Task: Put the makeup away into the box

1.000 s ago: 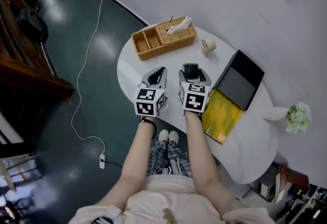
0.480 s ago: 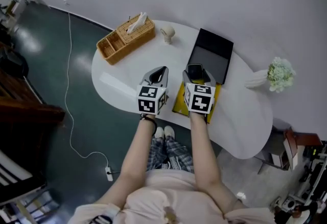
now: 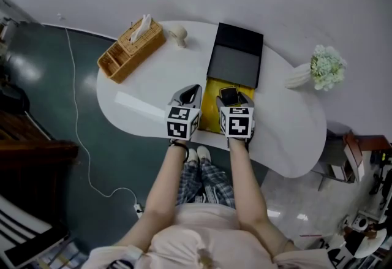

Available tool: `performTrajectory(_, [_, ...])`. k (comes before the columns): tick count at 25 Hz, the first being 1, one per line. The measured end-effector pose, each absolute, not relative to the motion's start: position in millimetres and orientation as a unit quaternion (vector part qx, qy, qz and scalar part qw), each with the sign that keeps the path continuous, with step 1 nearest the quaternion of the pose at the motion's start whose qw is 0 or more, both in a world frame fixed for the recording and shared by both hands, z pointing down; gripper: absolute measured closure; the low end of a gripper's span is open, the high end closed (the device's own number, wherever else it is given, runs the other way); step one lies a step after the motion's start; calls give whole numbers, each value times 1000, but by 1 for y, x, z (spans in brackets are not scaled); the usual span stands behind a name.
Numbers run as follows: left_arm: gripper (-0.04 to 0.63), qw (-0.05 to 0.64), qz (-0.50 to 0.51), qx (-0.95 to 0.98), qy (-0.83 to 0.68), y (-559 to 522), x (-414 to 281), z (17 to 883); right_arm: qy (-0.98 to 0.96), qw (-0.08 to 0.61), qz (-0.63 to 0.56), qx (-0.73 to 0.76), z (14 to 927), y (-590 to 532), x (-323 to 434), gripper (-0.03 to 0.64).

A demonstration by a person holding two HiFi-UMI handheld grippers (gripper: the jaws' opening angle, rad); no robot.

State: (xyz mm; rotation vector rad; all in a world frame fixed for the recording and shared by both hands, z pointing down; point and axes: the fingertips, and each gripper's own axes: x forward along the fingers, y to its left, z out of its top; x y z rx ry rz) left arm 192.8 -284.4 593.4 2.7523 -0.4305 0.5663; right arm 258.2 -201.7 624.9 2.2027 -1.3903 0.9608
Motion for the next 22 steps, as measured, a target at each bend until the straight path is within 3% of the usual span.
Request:
performTrajectory(13, [569, 160, 209, 953, -150, -305, 197, 613, -487, 230, 411, 735, 680, -213, 255, 278])
performTrajectory(22, [569, 165, 194, 955, -154, -312, 202, 612, -498, 223, 421, 724, 684, -220, 256, 273])
